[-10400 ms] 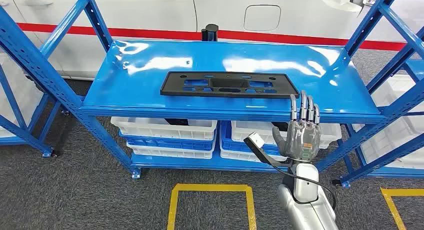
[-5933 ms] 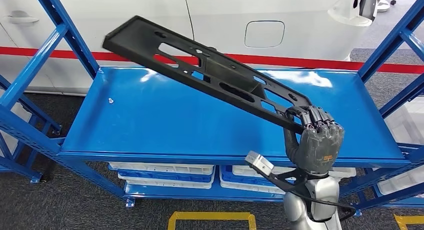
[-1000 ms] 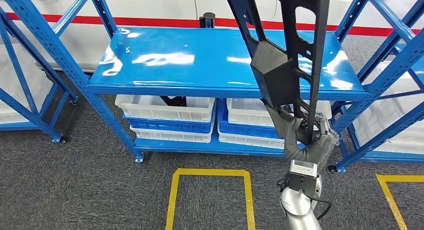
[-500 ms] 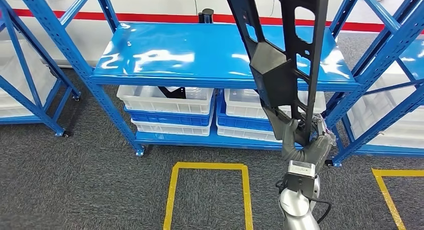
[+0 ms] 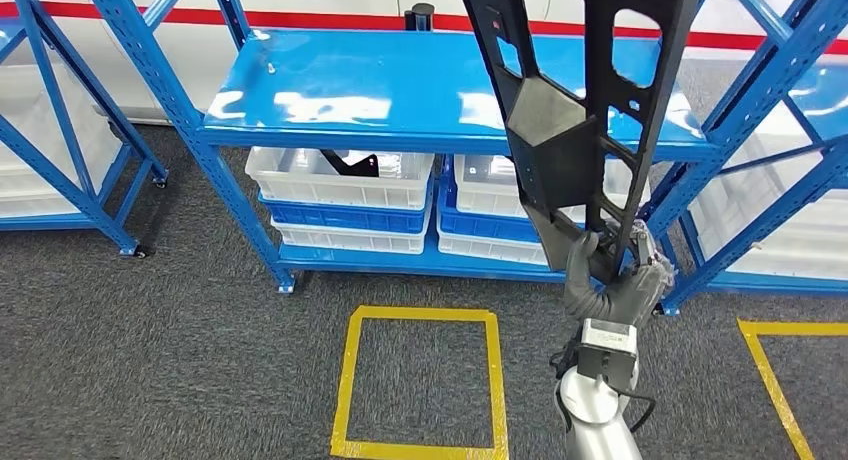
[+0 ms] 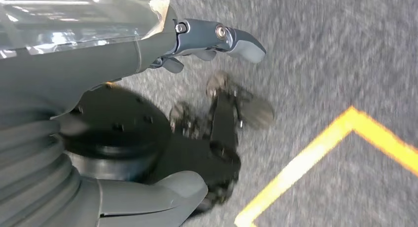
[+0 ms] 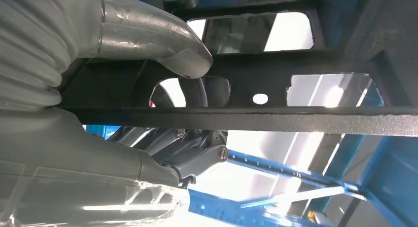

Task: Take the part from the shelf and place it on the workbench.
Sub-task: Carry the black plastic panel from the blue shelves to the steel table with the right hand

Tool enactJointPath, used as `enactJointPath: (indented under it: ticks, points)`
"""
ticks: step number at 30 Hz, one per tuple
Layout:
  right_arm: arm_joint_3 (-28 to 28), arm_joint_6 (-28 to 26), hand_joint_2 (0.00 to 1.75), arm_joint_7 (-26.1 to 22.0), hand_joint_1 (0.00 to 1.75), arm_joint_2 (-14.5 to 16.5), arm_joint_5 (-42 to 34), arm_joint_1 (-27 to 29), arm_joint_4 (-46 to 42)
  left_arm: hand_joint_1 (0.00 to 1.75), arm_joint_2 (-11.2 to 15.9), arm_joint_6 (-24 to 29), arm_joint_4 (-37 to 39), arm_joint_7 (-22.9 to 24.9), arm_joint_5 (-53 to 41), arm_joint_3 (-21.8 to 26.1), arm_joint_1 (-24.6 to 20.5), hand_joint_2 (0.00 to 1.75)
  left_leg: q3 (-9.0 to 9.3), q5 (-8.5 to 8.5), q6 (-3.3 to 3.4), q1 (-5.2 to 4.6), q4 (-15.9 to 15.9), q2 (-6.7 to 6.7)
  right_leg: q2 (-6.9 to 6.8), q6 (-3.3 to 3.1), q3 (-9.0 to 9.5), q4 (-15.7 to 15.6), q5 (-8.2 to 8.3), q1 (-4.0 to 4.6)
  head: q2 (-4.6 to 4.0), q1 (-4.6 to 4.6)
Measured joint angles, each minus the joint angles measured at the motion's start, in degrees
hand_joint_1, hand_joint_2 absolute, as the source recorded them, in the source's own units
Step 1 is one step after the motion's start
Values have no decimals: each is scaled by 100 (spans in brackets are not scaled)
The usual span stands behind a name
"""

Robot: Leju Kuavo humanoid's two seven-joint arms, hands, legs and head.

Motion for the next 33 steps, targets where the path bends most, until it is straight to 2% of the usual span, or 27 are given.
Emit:
enactJointPath:
  ticks: [2,3,4,5,7,8,9,10,12,13,14,15,17,19,20,22,23,24,25,26,27,28,29,30,32,33]
  points:
    - [-3,-19,175,-21,175,-11,-30,-1,3,0,34,-95,1,-1,-40,-1,16,175,-27,41,-64,9,15,-31,-28,-92,-50,-14,29,-4,-1,-2]
    - [-5,-24,175,-28,175,-15,-37,-6,4,0,55,-139,1,1,-56,-2,29,175,-58,-7,-97,21,61,-36,-47,-148,-58,-12,57,-19,-1,-5]
    - [-8,-29,175,-36,175,-17,-40,-8,5,0,80,-190,2,3,-72,-3,45,175,-123,-141,-133,36,203,-32,-70,-209,-72,-17,90,-39,-1,-8]
    - [-11,-34,175,-44,175,-20,-41,-7,5,0,110,-248,2,4,-87,-3,61,175,-230,-344,-170,53,460,-23,-97,-262,-92,-20,123,-55,0,-11]
    - [-21,-52,175,-58,175,-28,-45,20,5,0,166,-377,2,13,-126,-6,95,175,-528,-795,-236,74,1234,-4,-154,-320,-154,-7,169,-41,-1,-15]
    - [-26,-64,175,-63,175,-33,-46,45,5,0,195,-432,2,20,-149,-10,116,175,-632,-907,-258,84,1546,-1,-185,-327,-187,4,182,-35,-1,-15]
    - [-31,-75,175,-67,175,-38,-46,70,5,0,222,-480,2,28,-170,-16,139,175,-648,-912,-272,93,1681,5,-216,-329,-214,21,190,-31,-1,-15]
    - [-36,-83,175,-69,175,-43,-44,92,5,0,247,-517,2,35,-183,-24,160,175,-548,-814,-276,102,1581,17,-244,-329,-231,39,194,-30,-1,-15]
    - [-45,-89,175,-75,175,-49,-38,116,5,0,294,-566,3,43,-200,-47,183,175,-79,-502,-251,110,821,105,-297,-325,-244,65,193,-27,-1,-15]
    - [-49,-89,175,-80,175,-51,-35,118,3,0,315,-578,4,44,-203,-58,183,175,141,-395,-218,94,444,160,-322,-314,-254,71,195,-11,-1,-13]
    - [-50,-89,175,-86,175,-52,-32,120,2,0,335,-588,4,45,-206,-68,181,175,279,-344,-181,72,182,201,-348,-294,-263,73,200,3,-1,-9]
    - [-51,-89,175,-91,175,-53,-28,123,0,0,350,-595,4,45,-211,-76,179,175,327,-351,-141,45,69,217,-374,-265,-274,73,205,15,-1,-10]
    - [-50,-88,175,-96,175,-55,-16,131,-3,0,372,-600,5,46,-228,-91,183,175,302,-326,-59,25,27,159,-424,-192,-291,69,212,31,-1,-9]
    - [-50,-86,175,-99,175,-57,3,135,-7,0,384,-609,7,49,-250,-104,183,175,300,-272,30,47,-46,92,-371,-149,-375,214,108,30,-1,-2]
    - [-49,-85,175,-101,175,-57,16,136,-8,0,387,-617,8,51,-260,-110,181,175,298,-241,71,63,-78,58,-307,-150,-488,448,-22,29,-1,0]
    - [-46,-76,175,-99,175,-57,51,157,-7,0,391,-629,9,53,-269,-131,178,175,256,-206,113,63,-80,-22,-186,-181,-847,1228,-363,11,-1,4]
    - [-46,-64,175,-87,175,-57,73,173,-6,0,391,-632,11,54,-271,-148,181,175,234,-192,117,62,-76,-73,-161,-177,-1012,1586,-483,6,-1,3]
    - [-46,-49,175,-70,175,-57,97,187,-5,0,391,-629,14,54,-273,-169,183,175,219,-179,114,62,-70,-131,-148,-152,-1091,1768,-519,1,-1,2]
    - [-48,-31,175,-49,175,-56,125,195,-6,0,391,-624,17,54,-274,-190,184,175,209,-168,104,64,-62,-195,-136,-108,-1051,1705,-452,-7,-1,2]
    - [-48,-16,175,-29,175,-56,153,197,-8,0,389,-617,19,54,-275,-207,184,175,207,-160,92,68,-52,-259,-111,-56,-892,1398,-301,-20,-1,2]
    - [-49,-7,175,-16,175,-55,177,197,-11,0,388,-612,22,53,-275,-223,182,175,201,-155,76,72,-36,-324,-22,-6,-672,954,-118,-42,-1,4]
    - [-48,-1,175,-8,175,-53,196,197,-16,0,389,-610,26,52,-276,-235,175,175,182,-153,52,63,-8,-385,97,18,-482,553,20,-60,-1,3]
    - [-47,2,175,-2,175,-51,209,201,-22,0,391,-608,30,51,-276,-247,169,175,152,-146,22,55,15,-439,186,13,-361,276,110,-74,-1,1]
    - [-47,3,175,2,175,-49,216,207,-27,0,394,-608,37,50,-276,-258,164,175,115,-132,-14,49,32,-489,251,-9,-307,145,143,-76,-1,-3]
    - [-49,3,175,9,175,-42,222,216,-34,0,402,-608,55,46,-276,-275,170,175,50,-87,-92,60,34,-585,183,-89,-321,146,165,-60,-1,-7]
    - [-50,4,175,12,175,-36,222,214,-38,0,408,-608,67,45,-276,-282,178,175,24,-90,-123,67,52,-570,133,-124,-322,146,183,-67,-1,-7]
